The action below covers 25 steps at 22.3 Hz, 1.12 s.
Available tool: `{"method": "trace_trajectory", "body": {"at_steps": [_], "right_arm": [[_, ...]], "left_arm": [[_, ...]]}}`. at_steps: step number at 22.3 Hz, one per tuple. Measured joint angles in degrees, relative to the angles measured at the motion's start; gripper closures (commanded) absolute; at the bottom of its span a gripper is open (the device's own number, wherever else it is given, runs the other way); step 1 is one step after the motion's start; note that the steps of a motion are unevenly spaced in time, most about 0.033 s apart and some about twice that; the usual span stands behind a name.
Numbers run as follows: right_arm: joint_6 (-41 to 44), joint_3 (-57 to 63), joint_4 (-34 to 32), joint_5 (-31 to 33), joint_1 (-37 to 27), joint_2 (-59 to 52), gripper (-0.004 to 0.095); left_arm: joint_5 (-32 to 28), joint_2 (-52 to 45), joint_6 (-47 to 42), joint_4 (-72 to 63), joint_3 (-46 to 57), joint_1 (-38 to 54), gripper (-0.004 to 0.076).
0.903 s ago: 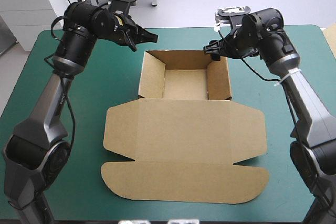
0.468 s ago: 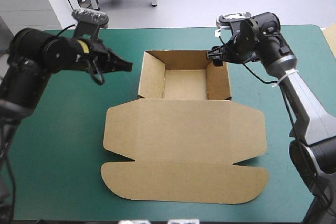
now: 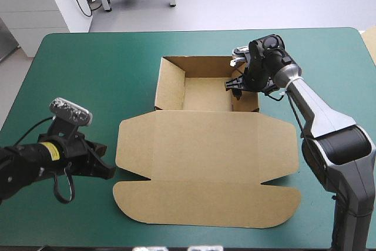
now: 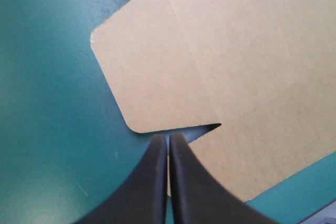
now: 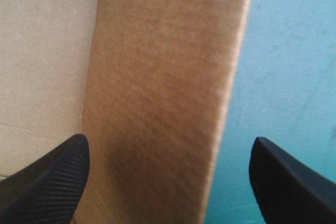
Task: Fold the box
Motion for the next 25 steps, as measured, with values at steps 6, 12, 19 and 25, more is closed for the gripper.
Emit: {"method": "trace_trajectory", "body": {"at_steps": [6, 12, 19, 25], "right_arm": [[0.0, 0.0, 2.6, -0.4, -1.5, 2.0, 0.0159], [-3.5, 0.0, 8.0, -0.6, -3.2, 2.1, 0.0912], [-7.7, -6.1, 10.6, 0.2, -7.7, 1.7, 0.0929], [-11.8, -9.3, 3.5, 0.3, -21.6, -7.7, 0.0929]], "left_arm": [[-6.9, -10.3, 0.1, 0.0, 13.4, 0.0, 0.0731], [-10.9, -21.4, 0.1, 0.0, 23.3, 0.0, 0.0731], [-11.0, -32.5, 0.1, 1.3, 26.6, 0.0, 0.0731], [-11.0, -36.7, 0.1, 2.8, 28.1, 0.0, 0.0731]]}}
